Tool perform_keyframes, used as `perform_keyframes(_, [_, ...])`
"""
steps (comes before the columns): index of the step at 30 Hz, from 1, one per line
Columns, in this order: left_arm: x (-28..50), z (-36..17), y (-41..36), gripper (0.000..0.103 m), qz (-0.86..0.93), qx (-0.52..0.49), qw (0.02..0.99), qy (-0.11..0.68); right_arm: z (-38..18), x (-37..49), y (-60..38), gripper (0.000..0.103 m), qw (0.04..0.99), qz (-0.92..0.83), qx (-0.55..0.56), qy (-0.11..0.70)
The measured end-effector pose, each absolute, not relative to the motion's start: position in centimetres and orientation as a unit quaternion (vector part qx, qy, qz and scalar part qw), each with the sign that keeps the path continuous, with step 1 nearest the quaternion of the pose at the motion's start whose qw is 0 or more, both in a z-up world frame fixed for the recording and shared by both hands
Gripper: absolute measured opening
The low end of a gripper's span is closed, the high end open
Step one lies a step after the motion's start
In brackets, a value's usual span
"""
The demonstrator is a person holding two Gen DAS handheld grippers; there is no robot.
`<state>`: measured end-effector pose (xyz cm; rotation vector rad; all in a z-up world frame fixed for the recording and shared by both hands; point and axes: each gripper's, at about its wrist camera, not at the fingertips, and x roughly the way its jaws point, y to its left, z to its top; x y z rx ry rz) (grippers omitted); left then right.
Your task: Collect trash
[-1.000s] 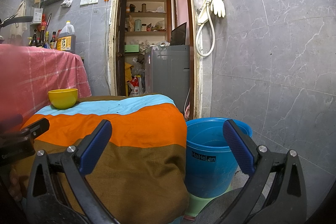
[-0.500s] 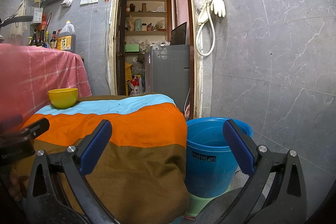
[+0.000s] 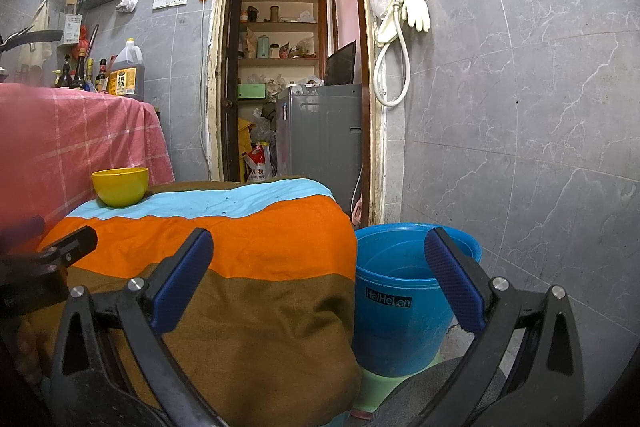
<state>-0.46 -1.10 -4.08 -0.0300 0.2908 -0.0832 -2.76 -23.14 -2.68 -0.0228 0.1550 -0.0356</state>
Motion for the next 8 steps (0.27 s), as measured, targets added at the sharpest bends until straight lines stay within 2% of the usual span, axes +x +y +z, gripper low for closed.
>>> perform_keyframes(8, [-0.38, -4.09, -0.92, 0.101, -0.042, -0.015, 0.988, 0.146, -2.73, -2.79, -23.08, 0.103, 0.997, -0.017, -0.013, 0.078])
